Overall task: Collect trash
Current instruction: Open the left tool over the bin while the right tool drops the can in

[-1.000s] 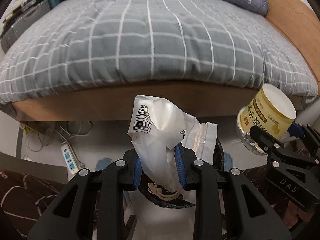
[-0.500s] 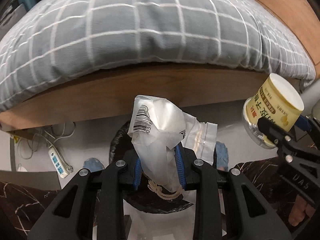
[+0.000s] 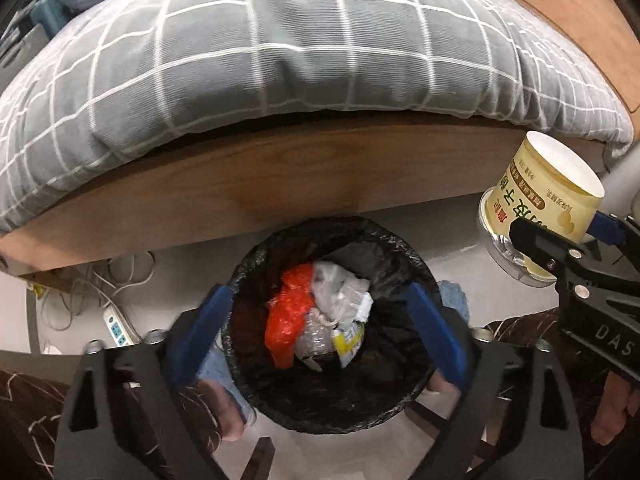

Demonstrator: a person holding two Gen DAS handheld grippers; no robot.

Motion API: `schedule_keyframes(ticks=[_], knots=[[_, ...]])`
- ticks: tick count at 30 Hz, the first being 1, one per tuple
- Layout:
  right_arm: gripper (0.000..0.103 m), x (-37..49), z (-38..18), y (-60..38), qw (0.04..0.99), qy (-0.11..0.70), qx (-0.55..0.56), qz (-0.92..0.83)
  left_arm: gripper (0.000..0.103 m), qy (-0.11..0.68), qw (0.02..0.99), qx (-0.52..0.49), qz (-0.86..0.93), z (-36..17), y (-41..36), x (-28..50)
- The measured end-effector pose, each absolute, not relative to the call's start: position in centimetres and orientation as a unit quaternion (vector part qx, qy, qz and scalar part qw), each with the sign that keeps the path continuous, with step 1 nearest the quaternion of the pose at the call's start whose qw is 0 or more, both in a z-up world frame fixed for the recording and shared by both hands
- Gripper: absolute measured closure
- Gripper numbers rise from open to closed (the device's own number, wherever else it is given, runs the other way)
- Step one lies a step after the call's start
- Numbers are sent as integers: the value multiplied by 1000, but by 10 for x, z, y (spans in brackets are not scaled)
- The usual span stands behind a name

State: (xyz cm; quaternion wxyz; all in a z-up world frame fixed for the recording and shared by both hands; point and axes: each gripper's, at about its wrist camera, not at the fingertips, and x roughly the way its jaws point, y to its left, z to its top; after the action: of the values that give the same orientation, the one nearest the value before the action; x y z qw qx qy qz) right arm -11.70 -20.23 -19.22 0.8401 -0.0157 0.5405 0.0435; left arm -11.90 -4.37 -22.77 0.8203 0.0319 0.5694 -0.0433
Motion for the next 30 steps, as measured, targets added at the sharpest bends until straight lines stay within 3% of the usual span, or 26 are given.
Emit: schedule_keyframes(ticks=[17, 26, 30], knots=[[31, -109, -184, -134, 842, 528, -33, 102, 6, 539, 841, -18, 45, -189, 54, -143], [30, -113, -181, -99, 840, 525, -59, 122, 6, 535, 843, -34, 51, -181, 67, -147], [18, -116, -176, -103, 849, 511, -74, 113, 6, 530, 846, -36, 51, -178, 66, -146]])
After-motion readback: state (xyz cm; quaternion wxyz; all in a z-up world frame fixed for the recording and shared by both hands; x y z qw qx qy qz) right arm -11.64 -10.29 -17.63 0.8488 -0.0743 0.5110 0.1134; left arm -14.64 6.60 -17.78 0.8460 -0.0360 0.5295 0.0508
